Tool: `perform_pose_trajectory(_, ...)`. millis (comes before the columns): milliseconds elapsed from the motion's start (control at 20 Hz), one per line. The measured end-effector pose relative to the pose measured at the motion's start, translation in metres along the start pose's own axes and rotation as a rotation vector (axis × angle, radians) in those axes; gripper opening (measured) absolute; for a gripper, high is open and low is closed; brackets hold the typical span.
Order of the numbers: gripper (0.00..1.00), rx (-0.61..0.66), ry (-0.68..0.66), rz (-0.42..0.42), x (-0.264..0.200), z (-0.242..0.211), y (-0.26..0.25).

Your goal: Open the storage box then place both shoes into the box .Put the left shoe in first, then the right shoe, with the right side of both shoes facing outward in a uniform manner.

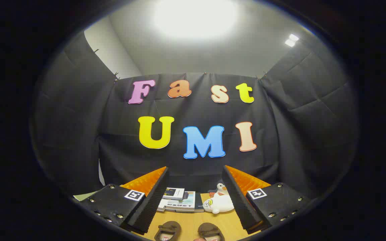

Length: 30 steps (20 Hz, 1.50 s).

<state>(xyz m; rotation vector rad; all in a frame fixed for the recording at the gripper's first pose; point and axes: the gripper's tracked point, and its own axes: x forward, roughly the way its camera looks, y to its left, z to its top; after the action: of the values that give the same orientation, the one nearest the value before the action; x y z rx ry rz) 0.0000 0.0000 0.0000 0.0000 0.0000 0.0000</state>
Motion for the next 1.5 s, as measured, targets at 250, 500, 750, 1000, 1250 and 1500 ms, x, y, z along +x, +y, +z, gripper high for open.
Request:
perform_pose_trajectory(250,0.96,-0.011,-0.005,0.036,0.003,0.002,0.006)
perform_pose_trajectory(500,0.96,-0.006,-0.006,0.042,0.002,0.001,0.007)
perform_pose_trajectory(750,0.96,-0.037,-0.008,0.042,0.002,0.001,0.007)
perform_pose_trajectory(1000,0.96,-0.03,0.024,0.093,-0.002,-0.013,0.025)
perform_pose_trajectory(1250,0.96,0.048,0.098,0.149,-0.005,-0.043,0.047)
perform_pose_trajectory(1500,0.96,0.159,0.179,0.174,-0.007,-0.076,0.072)
